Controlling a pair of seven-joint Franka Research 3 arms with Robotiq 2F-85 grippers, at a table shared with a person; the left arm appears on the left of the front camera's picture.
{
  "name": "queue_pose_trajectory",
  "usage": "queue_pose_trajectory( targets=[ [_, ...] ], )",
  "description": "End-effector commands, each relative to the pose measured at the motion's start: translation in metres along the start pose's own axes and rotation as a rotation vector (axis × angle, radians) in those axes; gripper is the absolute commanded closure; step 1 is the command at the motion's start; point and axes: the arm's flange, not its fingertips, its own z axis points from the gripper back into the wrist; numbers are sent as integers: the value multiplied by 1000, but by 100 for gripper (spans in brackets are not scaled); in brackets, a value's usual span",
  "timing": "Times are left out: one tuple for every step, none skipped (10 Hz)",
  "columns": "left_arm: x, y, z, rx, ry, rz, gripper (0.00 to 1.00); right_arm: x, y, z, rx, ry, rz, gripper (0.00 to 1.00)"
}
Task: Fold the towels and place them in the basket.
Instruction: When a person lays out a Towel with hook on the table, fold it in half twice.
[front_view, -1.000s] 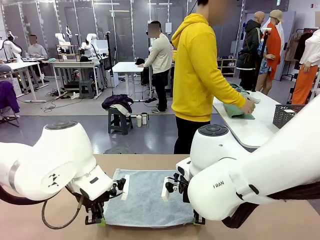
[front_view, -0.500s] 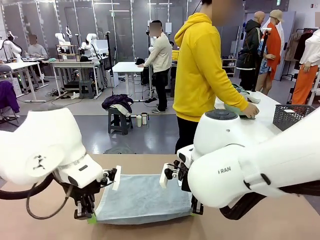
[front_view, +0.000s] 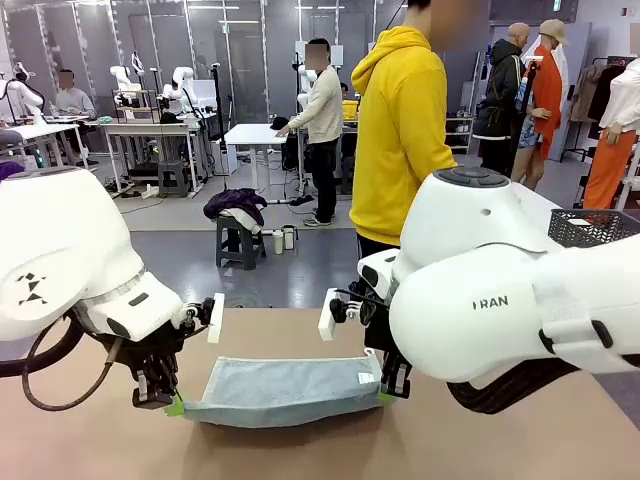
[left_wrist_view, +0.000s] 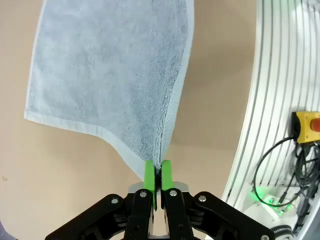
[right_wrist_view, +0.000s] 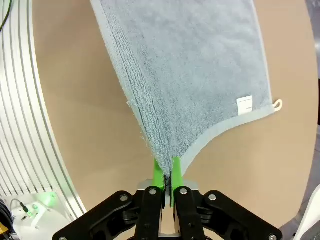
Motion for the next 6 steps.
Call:
queue_pose_trajectory(
  targets=[
    [6,13,-6,20,3,4,100,9,-20,-7,9,24,29,100],
    [11,25,-10,48,20,13,100,15,-31,-14,18,33,20,100],
    [15,33,-15,51,22,18,100,20,-38,-21,29,40,22,100],
    [18,41,-20,85,9,12,100,24,-43,-27,35,49,26,100],
    [18,45,-22,109,4,19,100,26,-45,-30,39,62,32,100],
    [18,48,-24,123,19,29,100,26,-45,-32,45,68,29,100]
  ],
)
